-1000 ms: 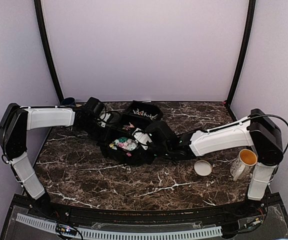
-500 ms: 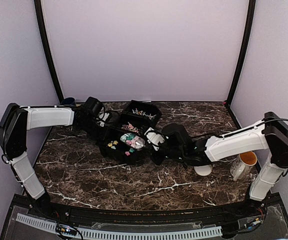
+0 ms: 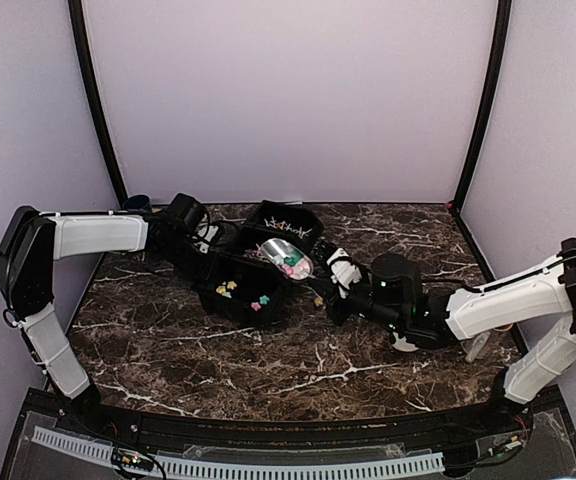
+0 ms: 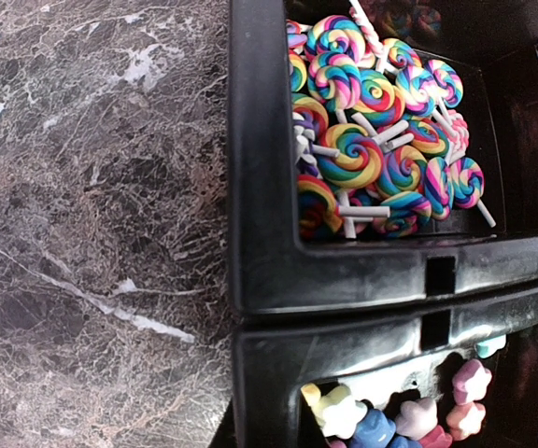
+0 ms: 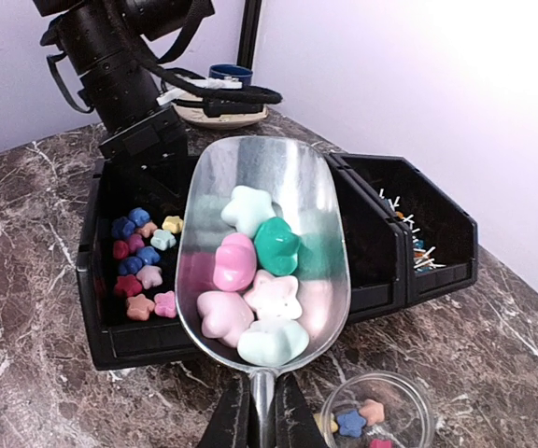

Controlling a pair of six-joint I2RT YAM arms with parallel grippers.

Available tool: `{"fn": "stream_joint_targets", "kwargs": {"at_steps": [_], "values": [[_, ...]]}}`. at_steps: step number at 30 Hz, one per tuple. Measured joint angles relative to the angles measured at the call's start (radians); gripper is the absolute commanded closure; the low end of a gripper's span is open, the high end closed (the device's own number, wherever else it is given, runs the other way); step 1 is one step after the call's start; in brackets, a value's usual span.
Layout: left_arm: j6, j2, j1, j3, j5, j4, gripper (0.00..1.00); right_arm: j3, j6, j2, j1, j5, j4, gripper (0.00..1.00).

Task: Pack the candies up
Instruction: Scoop the fake candies from the storage box, then place the fake candies in the packing bottle.

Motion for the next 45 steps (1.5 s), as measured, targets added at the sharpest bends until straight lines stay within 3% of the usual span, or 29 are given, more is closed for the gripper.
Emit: {"fn": "stream_joint_targets", "kwargs": {"at_steps": [8,20,33,45], "values": [[-0.006,0.000,0.000,0.000,0.005,0.000,1.00,-0.001,-0.011,-0.043,-0.014,0.074,-0.062,1.00],[-0.007,0.000,0.000,0.000,0.008,0.000,1.00,0.039,0.016,-0.300,-0.061,0.190,-0.505,1.00],[-0.007,0.000,0.000,0.000,0.013,0.000,1.00,0.201,0.100,-0.252,-0.063,0.195,-0.948,1.00],[-0.007,0.000,0.000,0.000,0.012,0.000,1.00,0.325,0.126,-0.154,-0.063,0.166,-1.172,1.00]]}}
